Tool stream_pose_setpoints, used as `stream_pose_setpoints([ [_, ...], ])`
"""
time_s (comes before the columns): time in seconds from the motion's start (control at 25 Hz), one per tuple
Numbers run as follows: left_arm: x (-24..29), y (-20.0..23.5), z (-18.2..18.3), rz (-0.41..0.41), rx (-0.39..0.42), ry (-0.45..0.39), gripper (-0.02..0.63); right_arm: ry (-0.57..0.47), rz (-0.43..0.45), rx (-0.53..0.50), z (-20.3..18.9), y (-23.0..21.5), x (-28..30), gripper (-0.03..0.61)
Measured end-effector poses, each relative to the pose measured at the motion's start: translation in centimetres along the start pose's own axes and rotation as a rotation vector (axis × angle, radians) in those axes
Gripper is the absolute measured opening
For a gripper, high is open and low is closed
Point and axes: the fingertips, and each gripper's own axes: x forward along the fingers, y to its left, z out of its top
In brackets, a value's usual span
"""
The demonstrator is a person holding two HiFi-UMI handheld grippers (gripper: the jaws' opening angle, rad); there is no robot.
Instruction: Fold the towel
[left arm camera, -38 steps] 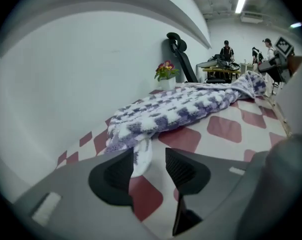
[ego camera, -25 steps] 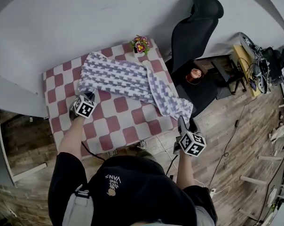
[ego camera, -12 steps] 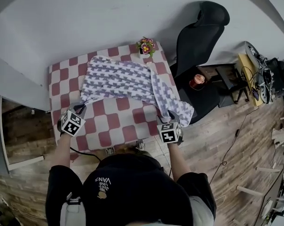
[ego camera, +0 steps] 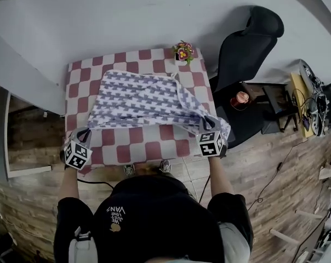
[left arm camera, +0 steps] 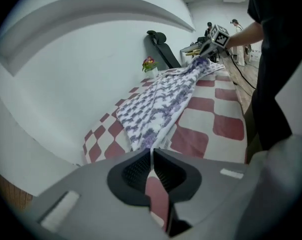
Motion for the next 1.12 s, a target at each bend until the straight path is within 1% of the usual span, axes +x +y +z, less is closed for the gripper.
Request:
stream_pose_setpoints([
  [0.16,-1.5,-1.5,-1.8,0.043,-0.051,0.016,0.021,-0.02,-0.063,-0.013,2.9,-5.0,1.9,0.037],
  [0.24,-2.2,-2.0,-3.0,0.058,-0.082,0.038,0.021,-0.02,-0.085,-0.027,4.2,-6.7,3.3,0.037],
  [0.32,-2.6,-2.5,-3.8,0.061,-0.119,0.051,0.021,-0.017,-0.085,-0.027,5.1,-7.6,4.8,0.038],
  [0.36,-2.8,-2.6,-4.0,0.061,-0.133,0.054,0.021,-0.011,-0.075,-0.02,5.4,-7.8,5.4,0.07],
  [0.4,-2.9,-2.8,-4.1,0.062,-0.141,0.057,0.021,-0.004,-0.061,-0.013,5.5,-7.7,5.8,0.139],
  [0.44,-2.9,-2.9,-4.2,0.065,-0.144,0.06,0.021,0.002,-0.047,-0.01,5.5,-7.4,6.0,0.194],
  [0.56,-2.8,-2.8,-4.3,0.085,-0.154,0.069,0.021,-0.003,-0.022,-0.004,4.7,-6.3,5.4,0.201],
  [0.64,-2.5,-2.7,-4.4,0.098,-0.176,0.071,0.021,-0.02,-0.015,0.026,3.6,-5.9,4.1,0.201],
  [0.72,-2.3,-2.6,-4.5,0.116,-0.204,0.07,0.021,-0.035,-0.013,0.082,1.8,-5.8,2.3,0.201],
  [0.8,-2.2,-2.5,-4.5,0.135,-0.23,0.07,0.021,-0.028,-0.009,0.15,-1.1,-5.4,0.3,0.201],
  [0.92,-1.9,-2.7,-4.7,0.157,-0.271,0.078,0.021,0.016,0.014,0.225,-6.9,-4.0,-2.1,0.201],
  [1.04,-1.7,-3.1,-4.7,0.179,-0.299,0.091,0.021,0.069,0.055,0.245,-11.9,-2.2,-3.9,0.201],
  [1.12,-1.8,-3.2,-4.8,0.196,-0.31,0.097,0.021,0.073,0.1,0.232,-13.6,-0.8,-4.5,0.201],
])
